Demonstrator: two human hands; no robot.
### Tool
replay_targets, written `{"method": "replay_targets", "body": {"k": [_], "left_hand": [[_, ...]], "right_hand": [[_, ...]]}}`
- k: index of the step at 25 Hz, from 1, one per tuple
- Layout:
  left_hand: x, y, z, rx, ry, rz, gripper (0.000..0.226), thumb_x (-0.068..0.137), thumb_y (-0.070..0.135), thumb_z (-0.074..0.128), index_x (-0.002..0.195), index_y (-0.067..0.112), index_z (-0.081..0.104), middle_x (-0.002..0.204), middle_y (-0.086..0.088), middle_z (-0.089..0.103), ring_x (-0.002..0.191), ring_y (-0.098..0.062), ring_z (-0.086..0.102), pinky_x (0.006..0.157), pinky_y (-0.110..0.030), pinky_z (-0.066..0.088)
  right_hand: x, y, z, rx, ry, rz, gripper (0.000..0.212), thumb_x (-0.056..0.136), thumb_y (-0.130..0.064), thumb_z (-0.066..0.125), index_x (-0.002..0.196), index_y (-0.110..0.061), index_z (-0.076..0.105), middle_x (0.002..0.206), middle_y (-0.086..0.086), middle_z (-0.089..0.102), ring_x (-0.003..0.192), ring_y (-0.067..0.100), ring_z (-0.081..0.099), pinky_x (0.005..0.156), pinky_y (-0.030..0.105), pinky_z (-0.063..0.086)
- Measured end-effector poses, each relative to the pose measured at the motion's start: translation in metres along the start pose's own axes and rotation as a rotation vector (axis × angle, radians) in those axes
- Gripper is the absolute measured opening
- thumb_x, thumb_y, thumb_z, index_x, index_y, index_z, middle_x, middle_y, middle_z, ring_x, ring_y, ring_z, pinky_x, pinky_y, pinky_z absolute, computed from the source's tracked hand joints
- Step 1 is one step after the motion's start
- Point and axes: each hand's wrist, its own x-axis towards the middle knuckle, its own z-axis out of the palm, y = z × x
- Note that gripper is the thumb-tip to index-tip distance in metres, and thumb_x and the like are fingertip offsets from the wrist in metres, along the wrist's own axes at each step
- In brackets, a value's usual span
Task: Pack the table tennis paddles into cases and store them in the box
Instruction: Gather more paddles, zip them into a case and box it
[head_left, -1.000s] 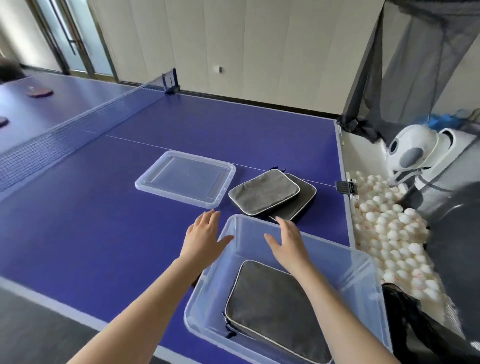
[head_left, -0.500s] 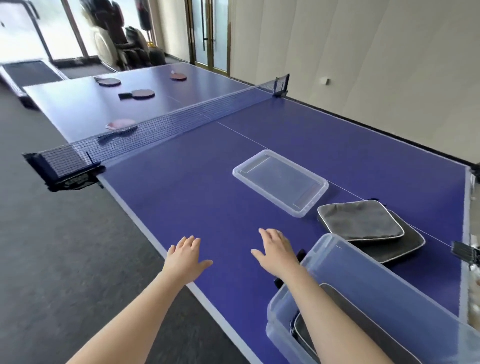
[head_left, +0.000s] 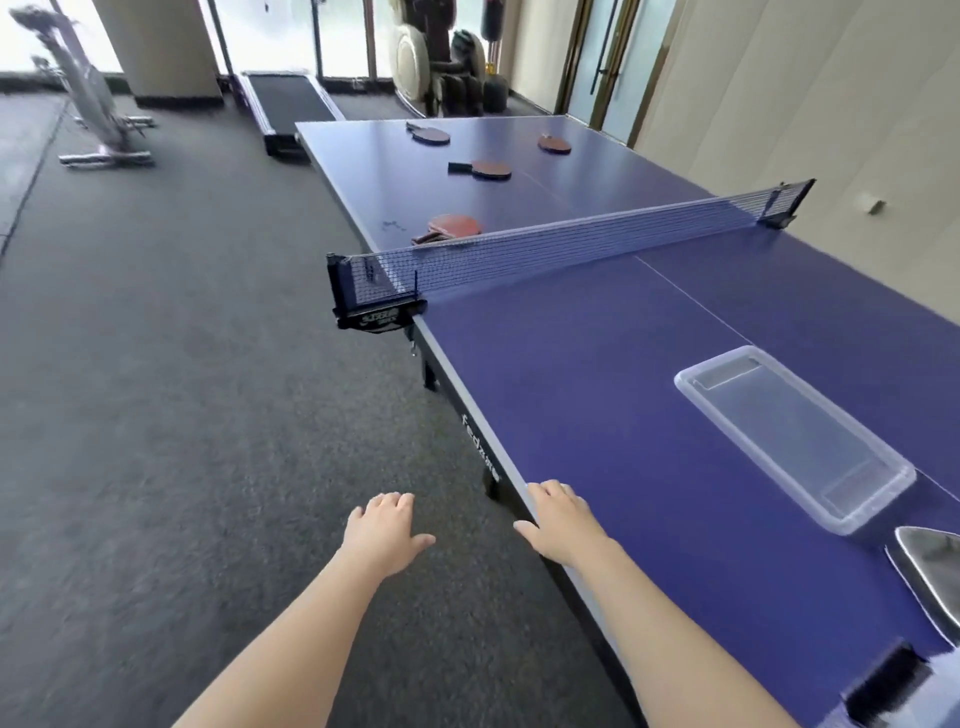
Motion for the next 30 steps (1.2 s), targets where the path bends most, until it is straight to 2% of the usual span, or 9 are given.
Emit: {"method": "replay_targets", "body": {"k": [6, 11, 20, 23, 30], "left_hand": [[0.012, -0.088, -0.007, -0.094, -0.029, -0.134, 0.072, 0.092, 0.055, 0.048, 0.148, 0.013, 0.028, 0.152, -0.005, 0.033, 0.142, -0.024, 0.029, 0.114, -0.043, 0.027], [0.042, -0.14, -0.022, -0.152, -0.024, -0.198, 0.074, 0.093, 0.055, 0.048, 0.149, 0.013, 0.025, 0.154, -0.005, 0.031, 0.143, -0.023, 0.026, 0.115, -0.043, 0.025], [0.171, -0.244, -0.096, -0.158, -0.019, -0.309, 0.074, 0.093, 0.054, 0.048, 0.149, 0.012, 0.023, 0.154, -0.005, 0.029, 0.141, -0.025, 0.029, 0.113, -0.043, 0.03], [0.215, -0.272, -0.127, -0.139, -0.004, -0.308, 0.074, 0.093, 0.054, 0.047, 0.149, 0.012, 0.024, 0.154, -0.006, 0.031, 0.141, -0.024, 0.03, 0.115, -0.042, 0.028], [0.309, -0.338, -0.178, -0.108, -0.083, -0.287, 0.073, 0.092, 0.056, 0.046, 0.147, 0.012, 0.028, 0.15, -0.006, 0.037, 0.138, -0.025, 0.034, 0.114, -0.043, 0.028]], "right_hand": [[0.071, -0.112, 0.002, -0.055, -0.066, -0.178, 0.062, 0.097, -0.041, 0.045, 0.147, -0.011, 0.025, 0.149, 0.012, 0.033, 0.139, 0.028, 0.028, 0.113, 0.041, 0.027], [0.134, -0.161, 0.005, -0.088, -0.111, -0.249, 0.062, 0.097, -0.04, 0.046, 0.147, -0.01, 0.025, 0.147, 0.012, 0.034, 0.138, 0.029, 0.029, 0.112, 0.041, 0.027], [0.309, -0.236, -0.024, -0.125, -0.189, -0.3, 0.062, 0.097, -0.041, 0.044, 0.147, -0.011, 0.025, 0.147, 0.013, 0.035, 0.136, 0.03, 0.032, 0.112, 0.042, 0.029], [0.361, -0.267, -0.04, -0.112, -0.187, -0.328, 0.06, 0.097, -0.04, 0.045, 0.146, -0.01, 0.027, 0.145, 0.013, 0.037, 0.135, 0.03, 0.033, 0.111, 0.042, 0.03], [0.456, -0.327, -0.064, -0.091, -0.224, -0.302, 0.061, 0.096, -0.04, 0.048, 0.145, -0.009, 0.029, 0.145, 0.013, 0.037, 0.135, 0.03, 0.032, 0.111, 0.042, 0.03]]}}
